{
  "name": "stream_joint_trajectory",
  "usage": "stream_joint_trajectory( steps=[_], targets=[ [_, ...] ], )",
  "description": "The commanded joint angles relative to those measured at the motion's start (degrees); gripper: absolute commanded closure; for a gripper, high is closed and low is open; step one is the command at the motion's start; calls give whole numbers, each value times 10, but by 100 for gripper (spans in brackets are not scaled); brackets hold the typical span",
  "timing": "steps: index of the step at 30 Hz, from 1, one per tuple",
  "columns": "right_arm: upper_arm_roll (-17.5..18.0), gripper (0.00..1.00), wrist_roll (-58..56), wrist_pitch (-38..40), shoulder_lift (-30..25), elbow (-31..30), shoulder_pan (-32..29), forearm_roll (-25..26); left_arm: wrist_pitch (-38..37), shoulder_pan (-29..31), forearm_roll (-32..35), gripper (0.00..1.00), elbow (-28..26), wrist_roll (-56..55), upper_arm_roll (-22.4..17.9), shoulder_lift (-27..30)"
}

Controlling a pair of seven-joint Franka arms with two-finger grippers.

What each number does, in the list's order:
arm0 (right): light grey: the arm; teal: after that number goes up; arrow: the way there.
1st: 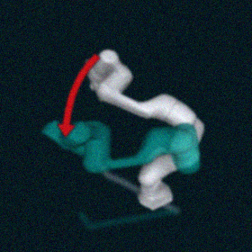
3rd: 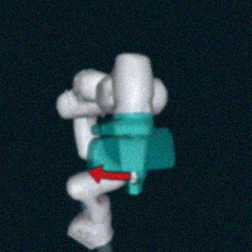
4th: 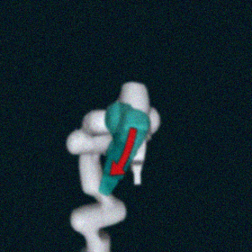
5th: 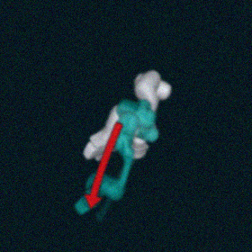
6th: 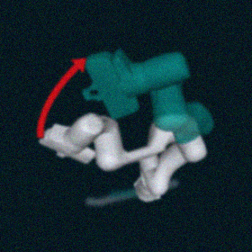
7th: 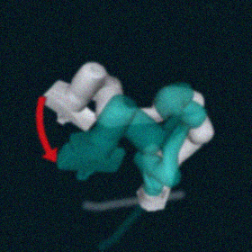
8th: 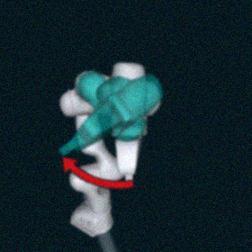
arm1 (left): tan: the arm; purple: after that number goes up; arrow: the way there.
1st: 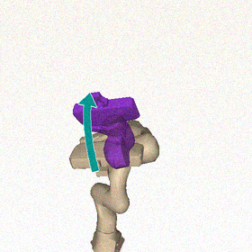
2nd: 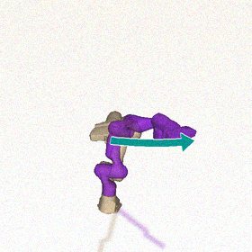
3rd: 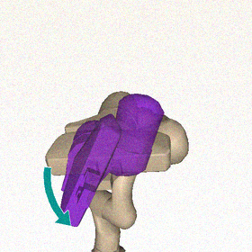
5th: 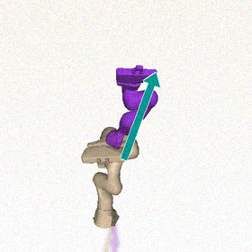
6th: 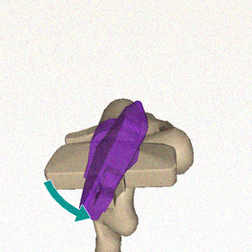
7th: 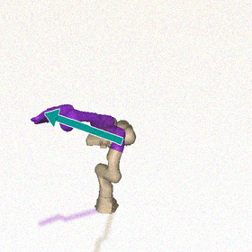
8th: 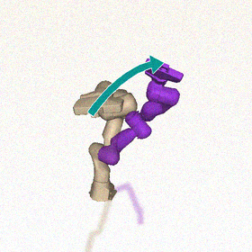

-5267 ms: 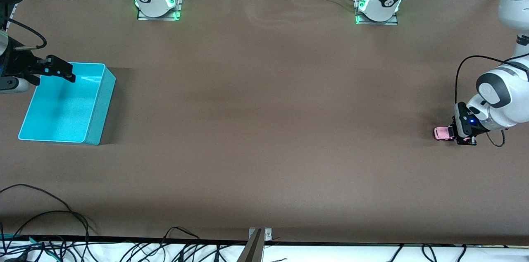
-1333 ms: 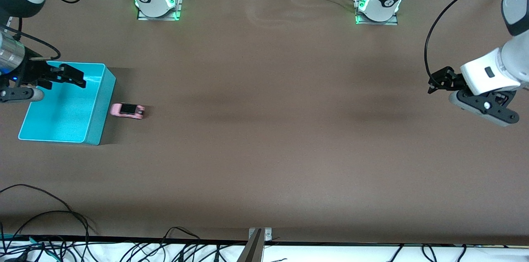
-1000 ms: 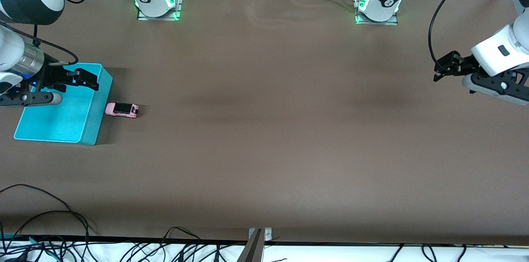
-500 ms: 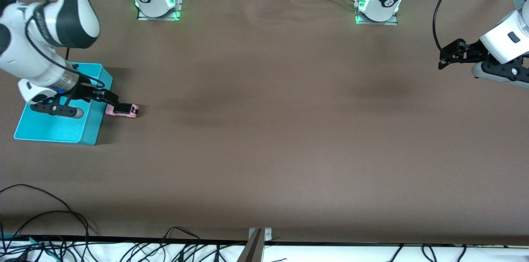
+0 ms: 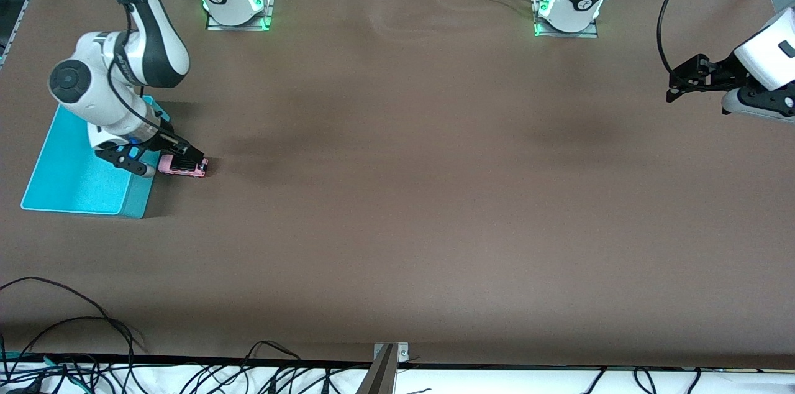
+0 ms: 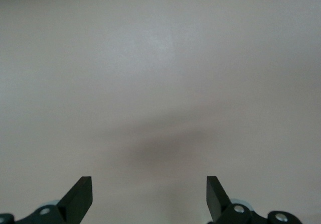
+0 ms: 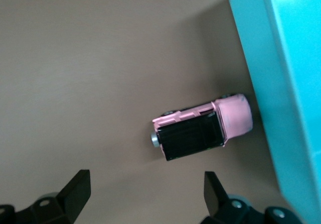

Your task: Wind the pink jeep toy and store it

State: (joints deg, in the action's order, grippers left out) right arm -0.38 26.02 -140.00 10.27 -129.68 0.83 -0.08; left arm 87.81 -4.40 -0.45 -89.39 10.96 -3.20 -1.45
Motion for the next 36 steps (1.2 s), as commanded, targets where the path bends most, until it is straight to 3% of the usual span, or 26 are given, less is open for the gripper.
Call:
stream_joint_trajectory(
  steps=[1, 12, 22, 36],
  targets=[
    [-3, 0, 82, -30, 12, -18, -4, 3, -10, 10, -4, 0, 25, -6, -1, -3],
    [-32, 0, 304, -84, 35, -19, -9, 4, -10, 11, -1, 0, 33, -5, -1, -8],
    [-47, 0, 397, -156, 90, -23, -15, 4, -10, 11, -7, 0, 33, 0, -1, -8],
    [-46, 0, 426, -162, 109, -23, -15, 6, -11, 11, -6, 0, 33, 1, -1, -8]
  ],
)
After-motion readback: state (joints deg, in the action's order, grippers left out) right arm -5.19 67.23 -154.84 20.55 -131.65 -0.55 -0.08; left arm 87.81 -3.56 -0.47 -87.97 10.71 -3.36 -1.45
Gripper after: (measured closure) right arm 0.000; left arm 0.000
